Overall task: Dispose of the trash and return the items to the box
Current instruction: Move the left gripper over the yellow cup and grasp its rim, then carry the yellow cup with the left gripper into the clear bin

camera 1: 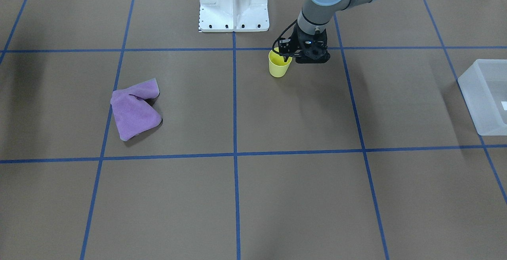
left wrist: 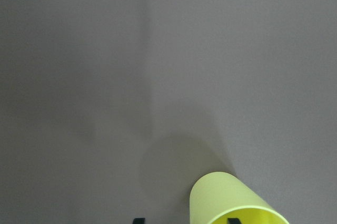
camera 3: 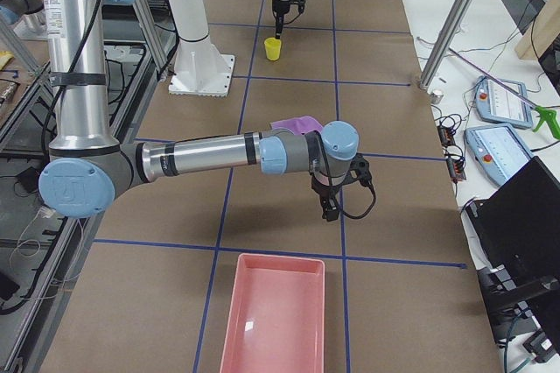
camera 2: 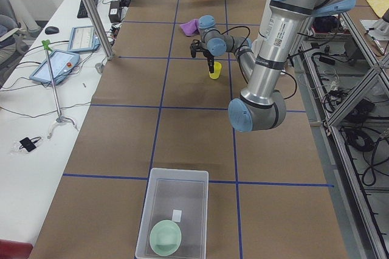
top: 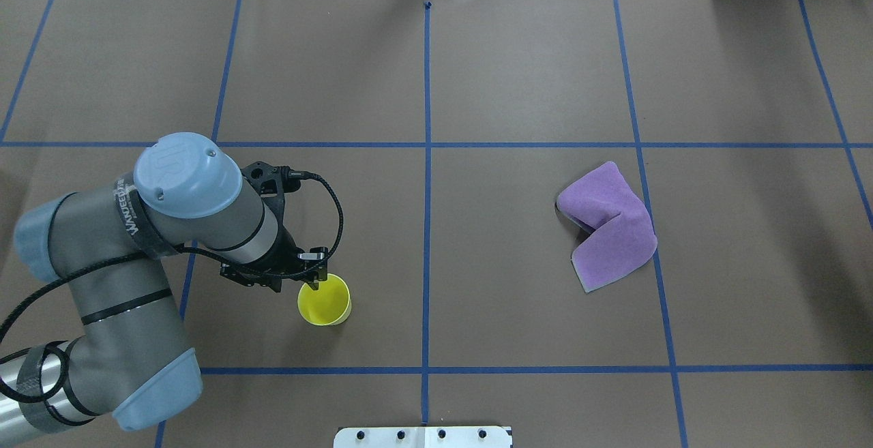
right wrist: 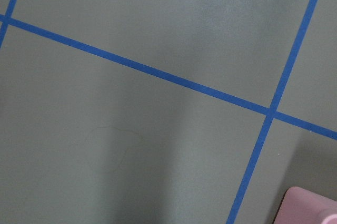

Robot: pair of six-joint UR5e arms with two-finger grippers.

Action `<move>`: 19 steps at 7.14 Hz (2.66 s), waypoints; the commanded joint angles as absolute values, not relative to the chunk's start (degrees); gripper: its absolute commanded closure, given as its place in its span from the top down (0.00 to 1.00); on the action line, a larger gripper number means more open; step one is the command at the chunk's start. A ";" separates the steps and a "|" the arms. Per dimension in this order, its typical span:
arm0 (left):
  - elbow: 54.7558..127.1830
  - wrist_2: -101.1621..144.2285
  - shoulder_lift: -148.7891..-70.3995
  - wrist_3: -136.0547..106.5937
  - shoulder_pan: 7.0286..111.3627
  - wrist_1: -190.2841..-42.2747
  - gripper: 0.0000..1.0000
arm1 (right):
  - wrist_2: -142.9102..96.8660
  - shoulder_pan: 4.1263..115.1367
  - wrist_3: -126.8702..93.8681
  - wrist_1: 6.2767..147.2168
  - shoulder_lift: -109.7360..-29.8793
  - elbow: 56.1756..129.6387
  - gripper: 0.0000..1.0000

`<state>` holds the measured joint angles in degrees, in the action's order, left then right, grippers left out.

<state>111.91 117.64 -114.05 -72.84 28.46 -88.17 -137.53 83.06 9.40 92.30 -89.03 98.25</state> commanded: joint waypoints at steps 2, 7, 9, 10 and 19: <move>110.04 117.60 -114.61 -73.83 27.60 -89.65 0.56 | -137.55 83.06 9.40 92.37 -89.03 98.00 1.00; 109.86 115.93 -114.61 -75.94 27.60 -89.74 0.00 | -137.55 83.06 9.40 92.37 -89.03 97.91 1.00; 114.14 116.36 -113.91 -76.03 28.91 -89.21 0.00 | -137.55 83.06 9.40 92.37 -88.86 98.08 1.00; 117.82 117.15 -111.91 -75.85 30.83 -88.69 0.00 | -137.55 83.06 9.40 92.29 -88.77 98.09 1.00; 88.93 144.85 -93.23 11.16 91.02 -88.77 0.00 | -137.46 83.06 9.49 92.29 -88.59 98.35 1.00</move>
